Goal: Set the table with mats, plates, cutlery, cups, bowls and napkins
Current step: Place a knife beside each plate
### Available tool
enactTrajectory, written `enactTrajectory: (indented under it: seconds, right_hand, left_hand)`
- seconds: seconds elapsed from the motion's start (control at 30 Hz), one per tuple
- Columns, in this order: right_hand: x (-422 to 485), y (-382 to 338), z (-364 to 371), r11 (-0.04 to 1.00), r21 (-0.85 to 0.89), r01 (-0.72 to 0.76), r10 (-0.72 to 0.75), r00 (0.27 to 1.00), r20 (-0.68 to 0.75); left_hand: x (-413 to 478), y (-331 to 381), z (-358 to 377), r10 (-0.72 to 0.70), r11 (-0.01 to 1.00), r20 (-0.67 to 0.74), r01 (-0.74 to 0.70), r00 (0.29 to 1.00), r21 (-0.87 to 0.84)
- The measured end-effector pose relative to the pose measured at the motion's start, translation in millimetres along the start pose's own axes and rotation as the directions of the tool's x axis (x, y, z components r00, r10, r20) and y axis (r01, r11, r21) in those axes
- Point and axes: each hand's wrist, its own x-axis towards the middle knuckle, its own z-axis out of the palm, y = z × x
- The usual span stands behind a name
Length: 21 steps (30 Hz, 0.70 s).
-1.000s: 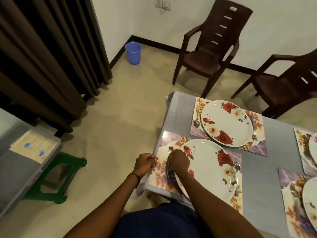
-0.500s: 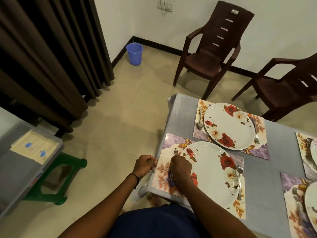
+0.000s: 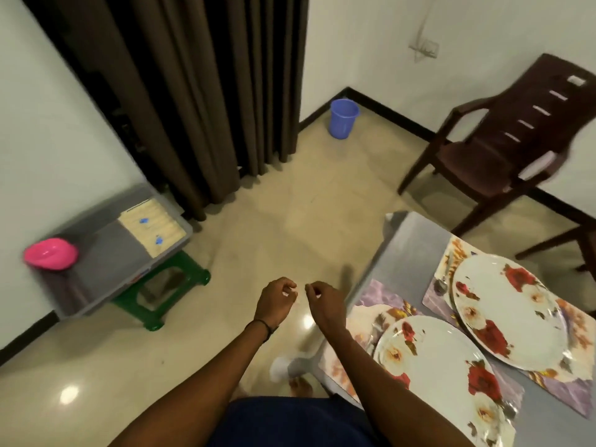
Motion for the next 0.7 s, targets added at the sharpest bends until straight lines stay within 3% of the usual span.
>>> enactTrajectory:
  seconds: [0.17,0.33,0.7]
  right_hand:
    - [8,-62,48,0.989,-0.048,0.140,-0.135,0.986,0.097]
    - [12,-137,116,0.969,-0.039,0.243,-0.229,0.949,0.214]
    - [20,-267,230,0.871,-0.090,0.482,-0.392,0.794,0.465]
  left_hand:
    - [-7,-52,-66,0.009,0.984,-0.221,0.030,0.975,0.174]
    - [-15,-112,-157,-0.006,0.977,-0.368,0.084,0.930,0.195]
    - [-31,-209,-275,-0.230,0.967,-0.609,0.250,0.759,-0.053]
